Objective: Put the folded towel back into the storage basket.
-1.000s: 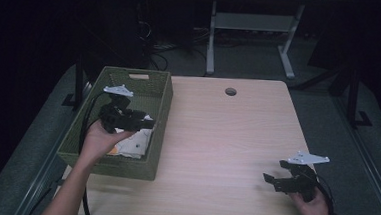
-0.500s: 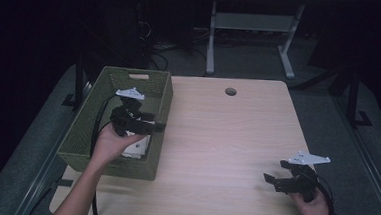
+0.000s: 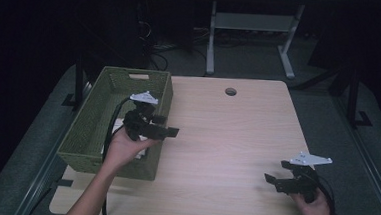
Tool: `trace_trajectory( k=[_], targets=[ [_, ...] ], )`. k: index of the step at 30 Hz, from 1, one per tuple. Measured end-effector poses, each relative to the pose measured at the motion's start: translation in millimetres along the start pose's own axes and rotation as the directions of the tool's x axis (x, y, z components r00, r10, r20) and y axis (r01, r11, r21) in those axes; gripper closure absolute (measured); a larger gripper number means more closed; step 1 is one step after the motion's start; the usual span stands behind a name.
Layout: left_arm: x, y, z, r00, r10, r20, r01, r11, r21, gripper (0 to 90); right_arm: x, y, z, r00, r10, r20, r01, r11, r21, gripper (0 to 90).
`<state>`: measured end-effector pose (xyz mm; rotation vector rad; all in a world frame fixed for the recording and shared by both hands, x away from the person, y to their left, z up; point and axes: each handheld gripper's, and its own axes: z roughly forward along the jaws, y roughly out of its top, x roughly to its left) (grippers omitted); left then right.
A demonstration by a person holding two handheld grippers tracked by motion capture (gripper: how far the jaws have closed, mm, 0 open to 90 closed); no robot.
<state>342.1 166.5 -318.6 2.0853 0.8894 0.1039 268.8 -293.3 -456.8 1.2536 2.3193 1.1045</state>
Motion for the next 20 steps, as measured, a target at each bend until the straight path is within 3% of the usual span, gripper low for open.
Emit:
trace_trajectory(
  k=[12,20],
  targets=[
    [-31.9,-1.8,24.4,0.9983,0.020,0.054,-0.019,0.9997,-0.013,27.6,0.6,-1.4,-0.8,1.0000,0.007,0.003,-0.007,1.0000,0.003,15.3],
    [-50.8,-13.3,42.0,0.9963,0.032,0.080,-0.031,0.9994,-0.013,27.2,0.2,-3.0,-1.5,1.0000,0.000,0.007,0.000,1.0000,0.001,14.8]
  ],
)
